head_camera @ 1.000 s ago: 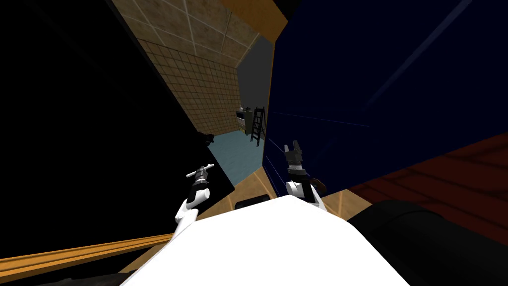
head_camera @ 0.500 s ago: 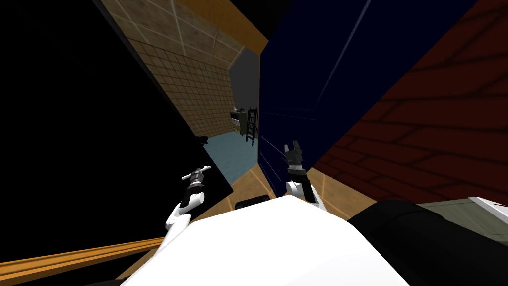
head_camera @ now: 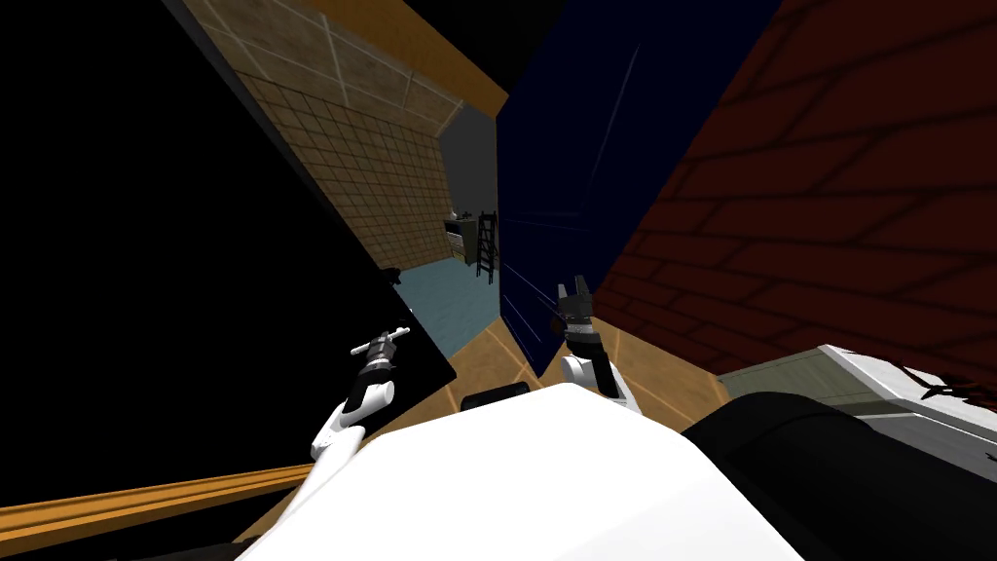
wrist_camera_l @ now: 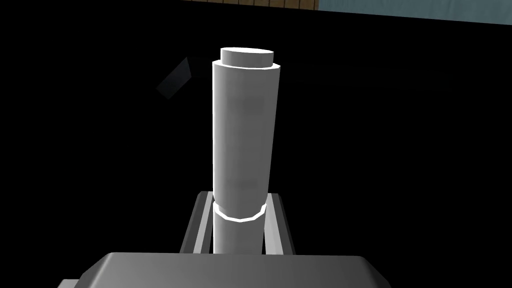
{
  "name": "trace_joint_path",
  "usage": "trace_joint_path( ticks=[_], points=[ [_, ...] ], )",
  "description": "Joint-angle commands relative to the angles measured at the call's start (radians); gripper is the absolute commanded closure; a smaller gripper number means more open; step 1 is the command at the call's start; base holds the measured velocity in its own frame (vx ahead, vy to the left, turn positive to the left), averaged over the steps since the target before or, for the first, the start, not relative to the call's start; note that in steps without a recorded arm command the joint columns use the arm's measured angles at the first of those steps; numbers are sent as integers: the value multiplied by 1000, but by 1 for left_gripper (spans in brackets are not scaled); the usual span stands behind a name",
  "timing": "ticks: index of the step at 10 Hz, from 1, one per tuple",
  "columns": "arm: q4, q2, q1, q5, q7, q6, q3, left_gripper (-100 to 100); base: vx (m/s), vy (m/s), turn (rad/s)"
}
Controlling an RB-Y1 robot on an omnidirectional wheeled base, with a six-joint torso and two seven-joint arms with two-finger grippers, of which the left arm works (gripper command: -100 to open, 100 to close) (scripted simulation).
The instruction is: Pull the door open
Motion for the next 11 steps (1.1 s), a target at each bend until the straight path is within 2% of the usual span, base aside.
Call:
trace_joint_path(
  ticks=[1,6,7,8,9,11],
  points=[
    [-9,10,10,1,14,-7,-16,100,-247,30,-138],
    [-36,59,51,5,68,-32,-78,100,-283,51,-164],
    [-40,66,57,5,76,-35,-86,100,-286,33,-108],
    [-39,59,52,4,69,-31,-82,100,-128,8,-38],
    [-46,70,69,5,84,-39,-102,100,-125,24,-110],
    [-57,87,85,6,100,-51,-119,100,-238,59,-143]
  ],
)
